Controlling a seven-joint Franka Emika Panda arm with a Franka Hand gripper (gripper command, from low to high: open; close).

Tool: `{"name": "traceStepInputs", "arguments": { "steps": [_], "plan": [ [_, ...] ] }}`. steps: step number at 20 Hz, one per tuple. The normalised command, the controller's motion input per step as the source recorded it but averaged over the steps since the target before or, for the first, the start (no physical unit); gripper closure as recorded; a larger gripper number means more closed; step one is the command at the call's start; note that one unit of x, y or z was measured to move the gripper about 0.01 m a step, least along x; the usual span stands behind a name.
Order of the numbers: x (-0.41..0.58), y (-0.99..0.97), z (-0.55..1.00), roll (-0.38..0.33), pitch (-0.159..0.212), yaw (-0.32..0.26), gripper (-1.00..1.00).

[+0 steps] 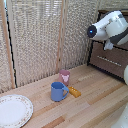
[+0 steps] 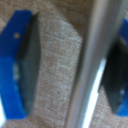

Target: Propose to navigate your clamp on the clench of the first drawer. Use gentle force to register to the cabinet. Send posterior your swing mandate till over it lurks, a cup of pink essence. Fortify your grip after aiming concentric with the pink cup’s periphery. Manoeuvre the pink towards the cabinet's top. Drop your compression till the cup is resting inside.

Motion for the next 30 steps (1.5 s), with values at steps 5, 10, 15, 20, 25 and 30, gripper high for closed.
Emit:
{"name": "traceStepInputs", "arguments": {
  "steps": [5, 10, 15, 20, 25, 30],
  "plan": [
    [0.058, 0.07, 0.00, 0.000, -0.006, -0.015, 1.00],
    [0.214, 0.65, 0.09, -0.011, -0.007, -0.023, 1.00],
    [0.000, 0.54, 0.30, 0.261, 0.000, -0.117, 1.00],
    [0.005, 0.37, 0.18, 0.300, -0.009, -0.184, 1.00],
    [0.002, 0.31, 0.10, 0.298, -0.033, -0.206, 1.00],
    [0.046, 0.68, 0.06, 0.048, -0.036, -0.171, 1.00]
  ]
}}
